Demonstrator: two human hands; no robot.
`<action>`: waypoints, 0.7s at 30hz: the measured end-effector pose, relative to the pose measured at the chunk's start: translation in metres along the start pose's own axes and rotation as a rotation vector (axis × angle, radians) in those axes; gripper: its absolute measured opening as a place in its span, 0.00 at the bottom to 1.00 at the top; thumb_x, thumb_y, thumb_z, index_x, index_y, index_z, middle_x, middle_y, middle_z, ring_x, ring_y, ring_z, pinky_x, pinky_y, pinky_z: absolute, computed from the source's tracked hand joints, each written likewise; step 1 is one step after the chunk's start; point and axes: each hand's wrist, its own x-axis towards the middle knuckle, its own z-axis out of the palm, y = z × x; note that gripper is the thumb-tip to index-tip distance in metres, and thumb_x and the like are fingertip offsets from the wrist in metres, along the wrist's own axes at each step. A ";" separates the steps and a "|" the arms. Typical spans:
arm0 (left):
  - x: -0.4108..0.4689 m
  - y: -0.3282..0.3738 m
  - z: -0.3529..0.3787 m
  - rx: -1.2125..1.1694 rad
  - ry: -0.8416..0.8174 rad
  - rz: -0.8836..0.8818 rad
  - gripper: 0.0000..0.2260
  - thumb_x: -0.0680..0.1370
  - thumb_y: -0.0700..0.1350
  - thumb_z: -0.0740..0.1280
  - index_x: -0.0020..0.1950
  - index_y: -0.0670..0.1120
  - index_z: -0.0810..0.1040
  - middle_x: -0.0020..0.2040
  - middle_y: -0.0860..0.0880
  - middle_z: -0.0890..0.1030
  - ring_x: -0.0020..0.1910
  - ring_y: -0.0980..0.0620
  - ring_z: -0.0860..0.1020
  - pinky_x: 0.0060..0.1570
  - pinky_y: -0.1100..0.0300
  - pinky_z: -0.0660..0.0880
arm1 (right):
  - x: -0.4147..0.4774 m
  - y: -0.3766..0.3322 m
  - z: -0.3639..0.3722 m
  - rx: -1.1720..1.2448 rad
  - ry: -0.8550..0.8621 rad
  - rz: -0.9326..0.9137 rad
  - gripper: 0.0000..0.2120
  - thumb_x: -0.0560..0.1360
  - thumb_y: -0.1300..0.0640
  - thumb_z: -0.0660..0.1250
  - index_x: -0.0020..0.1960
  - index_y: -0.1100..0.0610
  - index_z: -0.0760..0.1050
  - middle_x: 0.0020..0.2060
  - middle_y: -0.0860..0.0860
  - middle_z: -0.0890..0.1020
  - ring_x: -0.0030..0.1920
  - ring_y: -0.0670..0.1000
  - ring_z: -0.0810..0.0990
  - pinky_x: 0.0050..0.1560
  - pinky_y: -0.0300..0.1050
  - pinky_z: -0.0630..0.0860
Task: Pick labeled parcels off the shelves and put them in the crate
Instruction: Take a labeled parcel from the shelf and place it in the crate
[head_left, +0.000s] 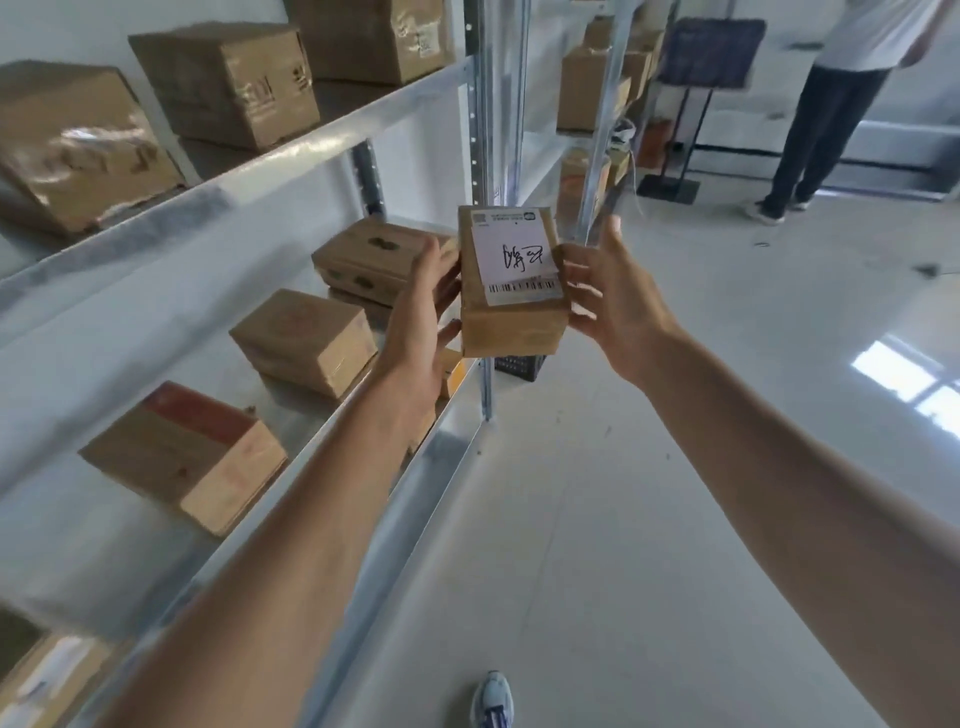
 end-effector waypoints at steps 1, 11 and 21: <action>0.017 -0.004 0.004 -0.021 0.000 -0.023 0.27 0.82 0.66 0.54 0.74 0.53 0.74 0.70 0.53 0.78 0.70 0.54 0.74 0.73 0.44 0.66 | 0.013 -0.001 -0.005 -0.003 0.011 0.013 0.35 0.84 0.33 0.44 0.68 0.55 0.78 0.57 0.52 0.85 0.60 0.52 0.83 0.66 0.54 0.76; 0.182 -0.032 0.076 -0.044 -0.011 -0.106 0.16 0.83 0.63 0.56 0.59 0.58 0.79 0.63 0.56 0.82 0.67 0.56 0.76 0.72 0.43 0.68 | 0.168 -0.008 -0.075 0.034 0.081 0.087 0.30 0.85 0.36 0.46 0.66 0.54 0.77 0.55 0.50 0.85 0.59 0.50 0.82 0.69 0.54 0.74; 0.345 -0.080 0.199 -0.095 0.136 -0.177 0.24 0.84 0.63 0.54 0.68 0.49 0.78 0.51 0.56 0.87 0.57 0.56 0.82 0.53 0.53 0.74 | 0.361 -0.015 -0.198 -0.008 -0.043 0.143 0.31 0.85 0.36 0.45 0.62 0.55 0.79 0.54 0.51 0.85 0.58 0.52 0.82 0.69 0.55 0.74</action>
